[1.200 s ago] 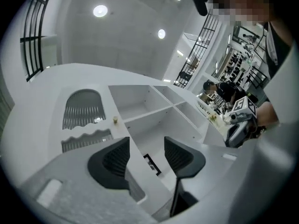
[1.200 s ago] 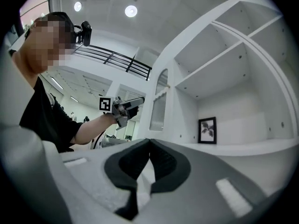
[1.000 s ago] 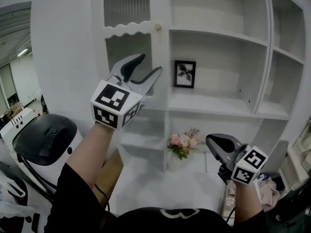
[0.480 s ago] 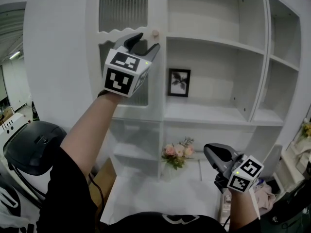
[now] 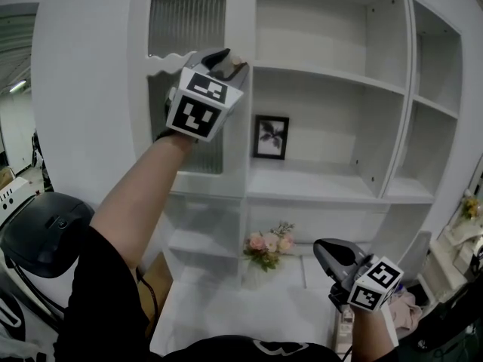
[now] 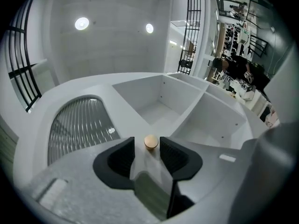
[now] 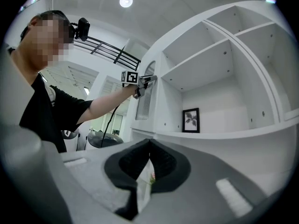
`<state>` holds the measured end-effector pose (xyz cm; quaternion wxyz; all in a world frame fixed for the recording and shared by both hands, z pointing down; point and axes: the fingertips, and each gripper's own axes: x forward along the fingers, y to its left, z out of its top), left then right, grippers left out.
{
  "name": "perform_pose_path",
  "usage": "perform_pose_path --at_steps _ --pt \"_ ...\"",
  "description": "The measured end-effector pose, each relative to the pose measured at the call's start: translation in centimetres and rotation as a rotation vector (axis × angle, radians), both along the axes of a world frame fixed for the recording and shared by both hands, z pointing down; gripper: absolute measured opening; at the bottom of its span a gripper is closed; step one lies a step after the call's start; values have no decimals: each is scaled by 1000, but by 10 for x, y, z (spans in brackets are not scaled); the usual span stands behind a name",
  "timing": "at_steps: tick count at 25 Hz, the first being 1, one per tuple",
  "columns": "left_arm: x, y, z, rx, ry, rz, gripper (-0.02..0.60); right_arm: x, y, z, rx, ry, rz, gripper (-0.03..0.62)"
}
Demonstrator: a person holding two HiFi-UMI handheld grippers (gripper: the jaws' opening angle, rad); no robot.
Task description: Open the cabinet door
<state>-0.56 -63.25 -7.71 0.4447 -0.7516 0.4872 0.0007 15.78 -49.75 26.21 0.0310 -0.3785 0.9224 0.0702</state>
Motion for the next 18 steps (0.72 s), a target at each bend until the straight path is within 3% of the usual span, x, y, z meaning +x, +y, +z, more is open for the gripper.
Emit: perform_pose_path --at_steps 5,18 --pt "2 0 2 5 -10 -5 106 3 6 9 -22 9 -4 2" --pt "5 0 2 -55 43 -13 86 31 30 6 -28 46 -38 2"
